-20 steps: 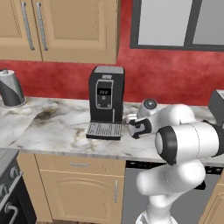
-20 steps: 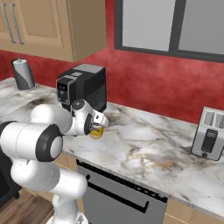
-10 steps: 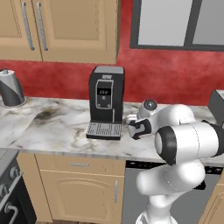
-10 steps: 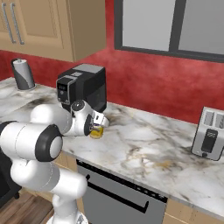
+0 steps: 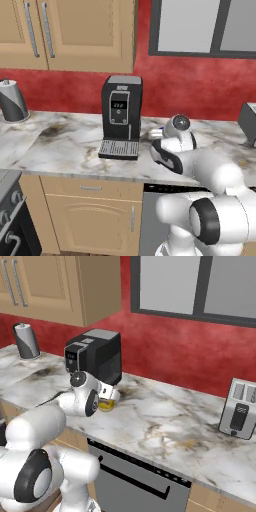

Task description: Place the mayonnaise and mayonnaise from the counter to the top shelf of the fridge. If the existing items in the fridge are on the top shelf, move them to other shelves.

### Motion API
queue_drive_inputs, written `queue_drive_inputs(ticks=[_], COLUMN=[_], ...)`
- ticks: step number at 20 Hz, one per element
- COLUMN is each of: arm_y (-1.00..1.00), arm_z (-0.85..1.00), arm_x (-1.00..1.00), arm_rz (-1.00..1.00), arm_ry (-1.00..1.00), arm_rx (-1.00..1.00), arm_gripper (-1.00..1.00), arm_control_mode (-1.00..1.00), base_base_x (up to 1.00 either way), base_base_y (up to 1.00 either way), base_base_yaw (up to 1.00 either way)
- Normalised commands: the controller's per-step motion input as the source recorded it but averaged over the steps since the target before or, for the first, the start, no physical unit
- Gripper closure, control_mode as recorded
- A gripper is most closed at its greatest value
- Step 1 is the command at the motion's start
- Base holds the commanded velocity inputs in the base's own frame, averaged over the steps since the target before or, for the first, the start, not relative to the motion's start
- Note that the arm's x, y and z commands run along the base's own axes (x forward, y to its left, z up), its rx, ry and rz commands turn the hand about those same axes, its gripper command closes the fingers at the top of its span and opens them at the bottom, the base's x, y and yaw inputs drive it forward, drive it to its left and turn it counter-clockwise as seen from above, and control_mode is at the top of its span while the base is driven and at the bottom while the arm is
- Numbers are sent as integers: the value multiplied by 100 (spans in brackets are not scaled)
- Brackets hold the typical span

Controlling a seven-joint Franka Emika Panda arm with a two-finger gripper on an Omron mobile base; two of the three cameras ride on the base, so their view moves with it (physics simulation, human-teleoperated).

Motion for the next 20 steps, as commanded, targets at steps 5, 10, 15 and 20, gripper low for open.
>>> queue_drive_inputs(ticks=[5, 10, 15, 20], arm_y=[-15, -30, -27, -12], arm_z=[100, 100, 100, 100], arm_x=[-100, -100, -100, -100], arm_rz=[0, 0, 0, 0], arm_ry=[0, 0, 0, 0], arm_rx=[0, 0, 0, 0], arm_gripper=[100, 100, 100, 100], arm_control_mode=[-100, -100, -100, -100], base_base_x=[0, 0, 0, 0], base_base_y=[0, 0, 0, 0], base_base_yaw=[0, 0, 0, 0])
